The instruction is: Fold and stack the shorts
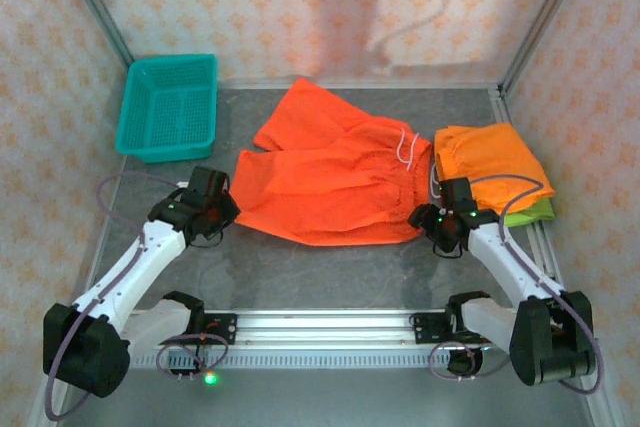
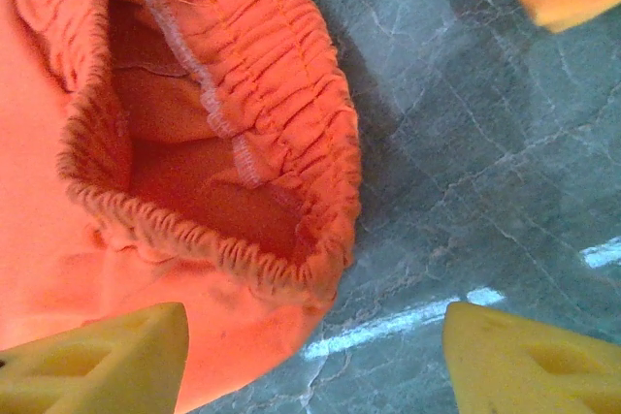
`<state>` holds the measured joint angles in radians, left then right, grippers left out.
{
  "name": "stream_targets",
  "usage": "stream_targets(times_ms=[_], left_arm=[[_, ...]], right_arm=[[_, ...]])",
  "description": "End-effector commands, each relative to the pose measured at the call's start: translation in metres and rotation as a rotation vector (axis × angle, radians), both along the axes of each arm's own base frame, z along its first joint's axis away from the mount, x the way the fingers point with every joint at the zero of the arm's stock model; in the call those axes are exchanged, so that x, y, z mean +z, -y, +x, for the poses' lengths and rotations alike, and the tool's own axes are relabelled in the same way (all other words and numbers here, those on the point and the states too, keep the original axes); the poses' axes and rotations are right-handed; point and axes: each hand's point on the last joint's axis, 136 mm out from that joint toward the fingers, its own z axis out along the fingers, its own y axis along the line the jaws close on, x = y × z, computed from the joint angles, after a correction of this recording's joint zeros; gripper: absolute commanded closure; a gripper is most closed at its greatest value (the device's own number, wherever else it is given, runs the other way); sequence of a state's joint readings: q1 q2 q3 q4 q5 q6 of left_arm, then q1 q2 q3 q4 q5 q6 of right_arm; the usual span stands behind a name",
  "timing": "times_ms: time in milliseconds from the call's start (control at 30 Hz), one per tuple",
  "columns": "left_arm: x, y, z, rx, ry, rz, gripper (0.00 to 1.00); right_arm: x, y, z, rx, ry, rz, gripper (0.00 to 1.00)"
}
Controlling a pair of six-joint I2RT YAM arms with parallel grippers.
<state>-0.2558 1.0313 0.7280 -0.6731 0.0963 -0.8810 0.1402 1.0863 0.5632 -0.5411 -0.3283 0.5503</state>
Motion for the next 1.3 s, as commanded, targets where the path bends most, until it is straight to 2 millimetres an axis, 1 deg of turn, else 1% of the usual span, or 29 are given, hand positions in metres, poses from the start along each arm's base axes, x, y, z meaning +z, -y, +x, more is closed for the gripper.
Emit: stream_targets(times_ms=[0, 100, 233, 267, 300, 367, 433, 467, 533, 600, 633, 700, 767, 800, 833, 867, 900, 1000, 1067, 1133, 1233, 1267], left_arm=[[-0.006, -0.003, -0.004, 0.0, -0.013, 0.016, 1.0], [-0.005, -0.005, -0.004, 0.001, -0.011, 0.03, 1.0], [-0.004, -0.007, -0.002, 0.001, -0.006, 0.044, 1.0], [-0.004, -0.008, -0.002, 0.0, -0.007, 0.049, 1.0], [-0.003, -0.008, -0.002, 0.0, -0.006, 0.052, 1.0], [0.001, -0.009, -0.001, -0.004, -0.002, 0.061, 1.0], [0.009, -0.012, 0.001, -0.002, 0.011, 0.068, 1.0], [0.016, -0.013, 0.003, -0.005, 0.025, 0.072, 1.0], [0.037, -0.017, 0.009, -0.005, 0.061, 0.078, 1.0], [0.067, -0.024, 0.016, 0.004, 0.114, 0.083, 1.0], [0.082, -0.027, 0.02, 0.008, 0.141, 0.086, 1.0], [0.119, -0.034, 0.028, 0.017, 0.213, 0.091, 1.0], [0.153, -0.04, 0.036, 0.021, 0.277, 0.103, 1.0], [0.176, -0.041, 0.04, 0.017, 0.319, 0.111, 1.0], [0.193, -0.043, 0.044, 0.014, 0.347, 0.121, 1.0], [0.21, -0.045, 0.048, 0.008, 0.371, 0.135, 1.0], [0.229, -0.046, 0.051, 0.006, 0.4, 0.148, 1.0], [0.273, -0.05, 0.058, -0.004, 0.466, 0.185, 1.0], [0.293, -0.052, 0.059, -0.001, 0.506, 0.198, 1.0], [0.307, -0.053, 0.059, -0.003, 0.537, 0.207, 1.0], [0.311, -0.053, 0.055, -0.003, 0.55, 0.211, 1.0], [0.308, -0.053, 0.053, -0.006, 0.547, 0.206, 1.0]], right_arm=[[0.007, 0.005, 0.02, -0.02, 0.053, -0.029, 0.31], [0.003, 0.006, 0.028, -0.023, 0.061, -0.041, 0.36], [0.005, 0.01, 0.039, -0.036, 0.096, -0.062, 0.49], [0.008, 0.011, 0.042, -0.041, 0.11, -0.07, 0.53], [0.003, 0.013, 0.044, -0.046, 0.095, -0.085, 0.6], [0.005, 0.016, 0.048, -0.053, 0.102, -0.1, 0.71], [0.01, 0.016, 0.052, -0.053, 0.109, -0.103, 0.83], [0.015, 0.015, 0.055, -0.051, 0.119, -0.104, 0.89], [0.034, 0.015, 0.062, -0.044, 0.156, -0.103, 0.98], [0.06, 0.012, 0.072, -0.027, 0.197, -0.1, 1.0], [0.082, 0.011, 0.078, -0.024, 0.246, -0.093, 1.0], [0.122, 0.008, 0.089, -0.008, 0.319, -0.089, 1.0], [0.16, 0.005, 0.1, 0.009, 0.387, -0.084, 1.0], [0.181, 0.003, 0.106, 0.019, 0.424, -0.079, 1.0], [0.196, 0.002, 0.11, 0.027, 0.448, -0.076, 1.0], [0.216, 0.0, 0.113, 0.035, 0.483, -0.073, 1.0], [0.227, -0.002, 0.12, 0.044, 0.492, -0.071, 1.0], [0.263, -0.005, 0.131, 0.055, 0.542, -0.068, 1.0], [0.279, -0.005, 0.135, 0.054, 0.573, -0.065, 1.0], [0.288, -0.006, 0.136, 0.05, 0.596, -0.052, 1.0], [0.285, -0.008, 0.132, 0.047, 0.588, -0.037, 1.0], [0.279, -0.008, 0.13, 0.049, 0.572, -0.031, 1.0]])
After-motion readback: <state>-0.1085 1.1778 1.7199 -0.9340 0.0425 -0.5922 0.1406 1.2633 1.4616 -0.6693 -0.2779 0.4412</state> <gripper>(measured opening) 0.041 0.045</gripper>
